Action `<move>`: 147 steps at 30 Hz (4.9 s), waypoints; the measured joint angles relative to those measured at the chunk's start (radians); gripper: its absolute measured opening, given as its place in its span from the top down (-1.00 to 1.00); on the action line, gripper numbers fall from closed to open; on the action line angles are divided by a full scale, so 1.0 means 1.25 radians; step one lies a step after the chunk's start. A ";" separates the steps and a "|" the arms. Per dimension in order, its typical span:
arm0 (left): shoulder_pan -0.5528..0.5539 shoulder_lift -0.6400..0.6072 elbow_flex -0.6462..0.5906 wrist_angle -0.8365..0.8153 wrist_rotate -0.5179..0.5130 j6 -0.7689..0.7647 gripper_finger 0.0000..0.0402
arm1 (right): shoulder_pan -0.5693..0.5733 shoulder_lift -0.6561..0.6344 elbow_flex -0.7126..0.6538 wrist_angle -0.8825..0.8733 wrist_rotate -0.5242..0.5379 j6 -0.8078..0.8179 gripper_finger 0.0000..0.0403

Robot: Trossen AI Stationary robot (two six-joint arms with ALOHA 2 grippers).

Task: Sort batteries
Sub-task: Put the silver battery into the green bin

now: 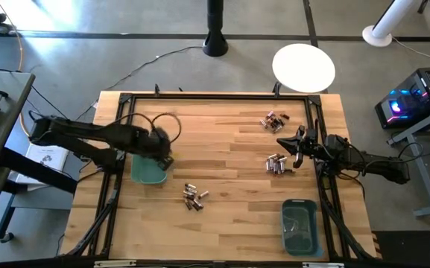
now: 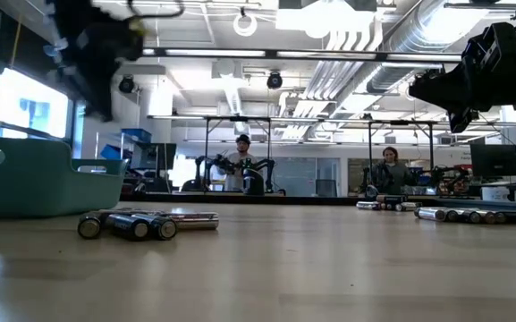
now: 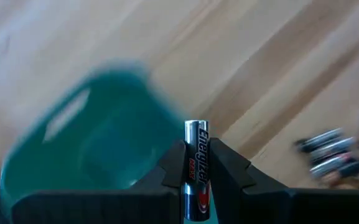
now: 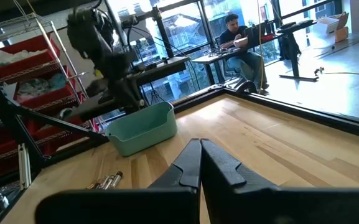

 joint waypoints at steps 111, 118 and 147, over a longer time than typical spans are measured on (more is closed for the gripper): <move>-0.166 0.532 0.022 0.702 0.068 0.433 0.74 | 0.000 0.000 0.000 0.000 0.000 0.000 1.00; -0.151 0.524 0.017 0.795 0.014 0.488 0.83 | 0.000 0.000 0.000 0.000 0.000 0.000 1.00; -0.198 0.086 -0.138 0.059 -0.177 -0.120 0.83 | 0.000 0.000 0.000 0.000 0.000 0.000 1.00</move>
